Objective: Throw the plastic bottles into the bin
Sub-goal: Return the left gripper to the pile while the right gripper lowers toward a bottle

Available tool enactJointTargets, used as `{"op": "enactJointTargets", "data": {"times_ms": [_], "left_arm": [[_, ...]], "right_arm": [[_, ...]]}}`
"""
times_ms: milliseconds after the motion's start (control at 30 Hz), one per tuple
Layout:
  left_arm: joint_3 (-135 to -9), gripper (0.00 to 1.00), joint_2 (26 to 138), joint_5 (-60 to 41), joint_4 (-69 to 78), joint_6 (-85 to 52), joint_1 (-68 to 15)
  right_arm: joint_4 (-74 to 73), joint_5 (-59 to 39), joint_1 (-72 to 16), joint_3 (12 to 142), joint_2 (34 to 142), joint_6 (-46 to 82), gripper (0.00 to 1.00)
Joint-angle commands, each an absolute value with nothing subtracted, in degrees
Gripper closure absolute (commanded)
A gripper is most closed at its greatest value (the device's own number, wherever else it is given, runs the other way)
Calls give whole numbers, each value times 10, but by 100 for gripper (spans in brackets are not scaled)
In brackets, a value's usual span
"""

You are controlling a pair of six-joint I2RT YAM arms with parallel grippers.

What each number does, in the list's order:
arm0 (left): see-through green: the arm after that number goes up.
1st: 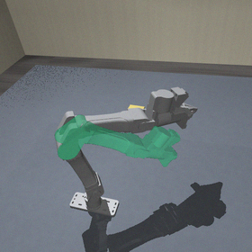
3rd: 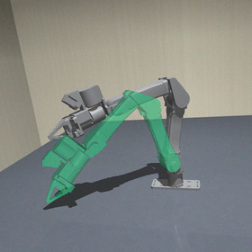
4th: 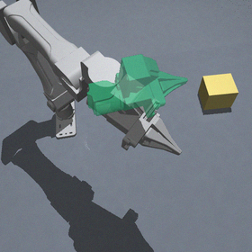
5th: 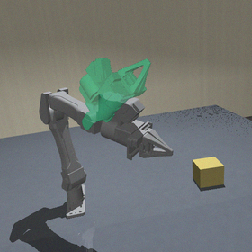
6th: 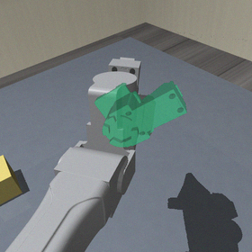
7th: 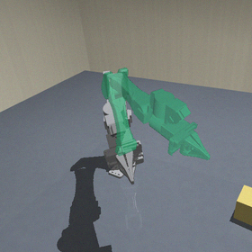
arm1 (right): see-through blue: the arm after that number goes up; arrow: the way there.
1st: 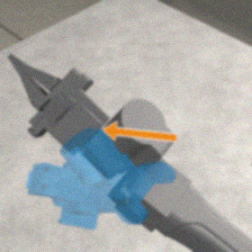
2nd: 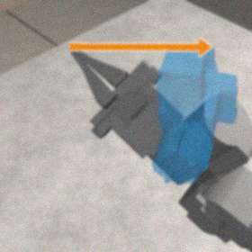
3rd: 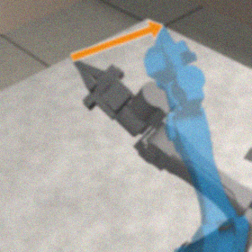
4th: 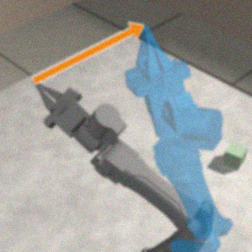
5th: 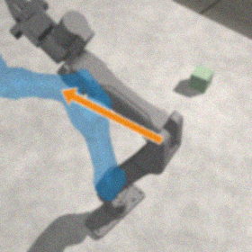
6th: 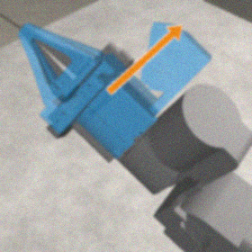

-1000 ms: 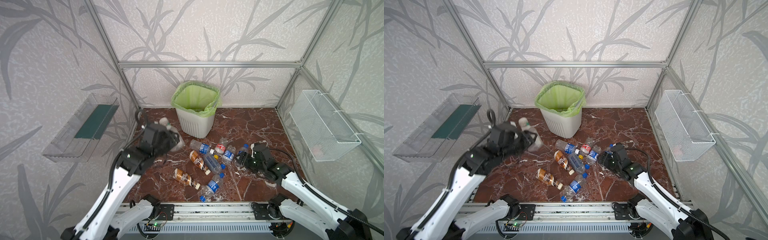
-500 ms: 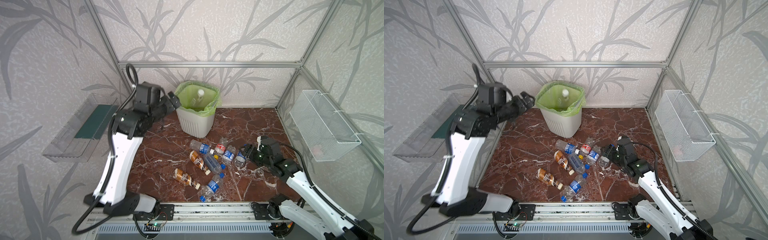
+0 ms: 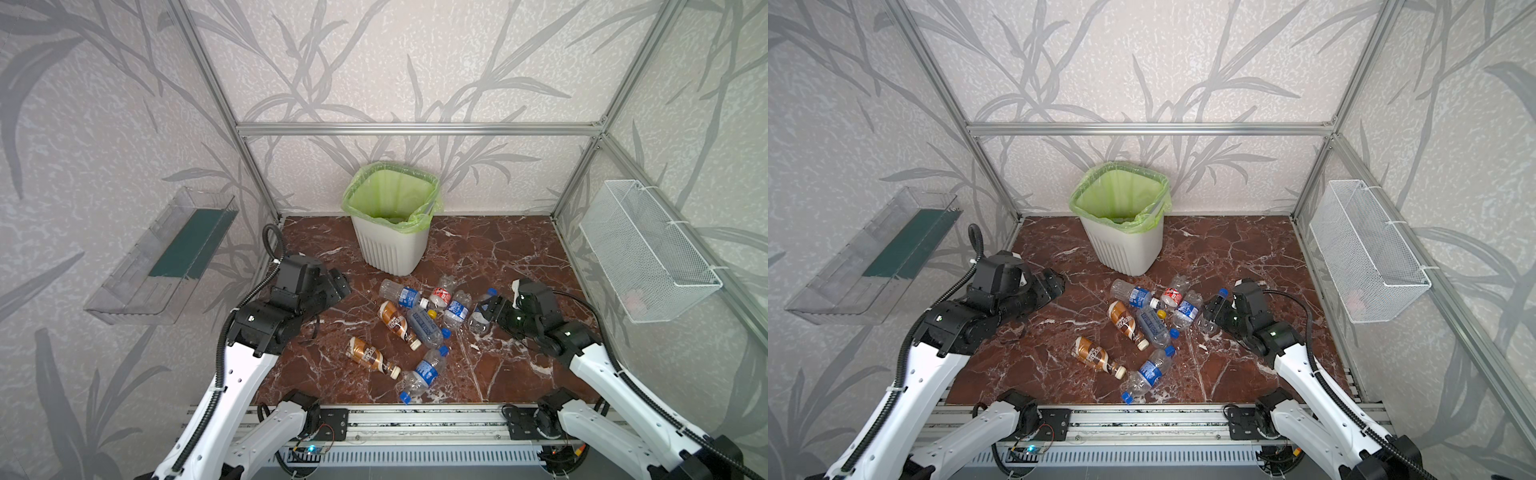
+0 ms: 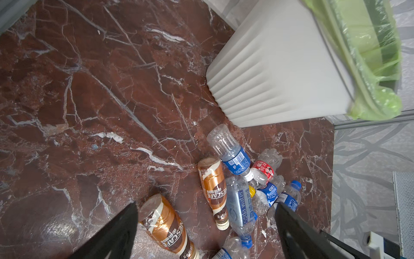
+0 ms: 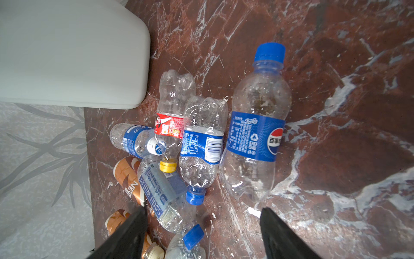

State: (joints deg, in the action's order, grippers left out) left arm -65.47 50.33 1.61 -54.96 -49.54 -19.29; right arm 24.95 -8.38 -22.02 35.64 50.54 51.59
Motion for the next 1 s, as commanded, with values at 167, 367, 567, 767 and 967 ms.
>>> {"op": "enactJointTargets", "data": {"times_ms": [167,367,567,767,967], "left_arm": [[-564,8,440,-26,-492,-516,-191],[-527,9,425,-41,-472,-513,-190],[-503,10,425,-46,-462,-517,-190],[-486,10,420,-43,-460,-519,-190],[-474,10,412,-37,-462,-519,-190]], "right_arm": [[282,-70,-201,364,503,480,21],[286,-82,-180,379,533,452,21],[279,-95,-159,396,576,431,21],[257,-107,-148,406,624,417,21],[235,-114,-142,412,669,412,21]]}}
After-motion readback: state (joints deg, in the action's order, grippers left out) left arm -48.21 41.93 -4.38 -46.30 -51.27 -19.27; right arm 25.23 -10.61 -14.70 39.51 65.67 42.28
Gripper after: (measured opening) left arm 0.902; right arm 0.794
